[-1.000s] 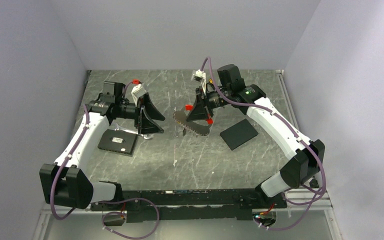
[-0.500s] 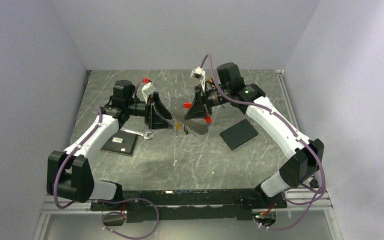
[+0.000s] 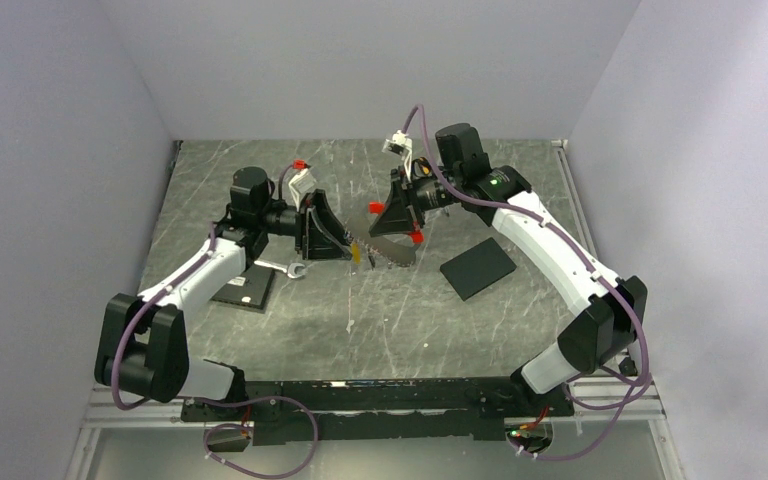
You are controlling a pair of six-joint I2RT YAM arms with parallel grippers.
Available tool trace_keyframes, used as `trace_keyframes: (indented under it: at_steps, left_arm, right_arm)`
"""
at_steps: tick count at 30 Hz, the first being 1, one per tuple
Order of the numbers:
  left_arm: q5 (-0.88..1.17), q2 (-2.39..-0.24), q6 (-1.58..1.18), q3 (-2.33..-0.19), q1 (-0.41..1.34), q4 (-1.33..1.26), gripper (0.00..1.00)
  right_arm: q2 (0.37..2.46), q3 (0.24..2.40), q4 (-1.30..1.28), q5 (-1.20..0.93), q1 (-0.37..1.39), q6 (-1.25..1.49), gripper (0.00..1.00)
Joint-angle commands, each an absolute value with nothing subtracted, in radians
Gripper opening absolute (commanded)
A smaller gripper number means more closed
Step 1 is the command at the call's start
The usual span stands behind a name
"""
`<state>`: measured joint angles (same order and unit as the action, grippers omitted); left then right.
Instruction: Remove the keys from the keyring
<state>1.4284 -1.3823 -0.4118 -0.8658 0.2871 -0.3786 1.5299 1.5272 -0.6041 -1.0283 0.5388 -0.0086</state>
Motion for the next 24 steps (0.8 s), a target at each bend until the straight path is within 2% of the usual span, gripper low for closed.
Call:
trace_keyframes:
  at_steps: [1, 12, 18, 20, 24]
  left_arm:
    - [1.463, -1.395, -0.545, -0.861, 0.305, -0.592, 0.59]
    - [1.443, -1.403, -0.523, -0.865, 0.312, -0.554, 0.57]
    - [1.430, -1.414, -0.546, -0.864, 0.326, -0.586, 0.64]
    - [1.430, -1.418, -0.552, -0.864, 0.329, -0.594, 0.62]
    - [1.440, -1.415, -0.556, -0.861, 0.330, -0.601, 0.51]
  right_arm:
    - [1.531, 1.580, -0.551, -1.058, 0.528, 0.026, 0.00]
    - [1.527, 1.573, -0.535, -1.059, 0.513, 0.046, 0.00]
    - [1.529, 1.572, -0.528, -1.060, 0.508, 0.055, 0.00]
    - [1.528, 1.571, -0.527, -1.061, 0.506, 0.057, 0.00]
    - [1.525, 1.565, -0.525, -1.060, 0.502, 0.058, 0.00]
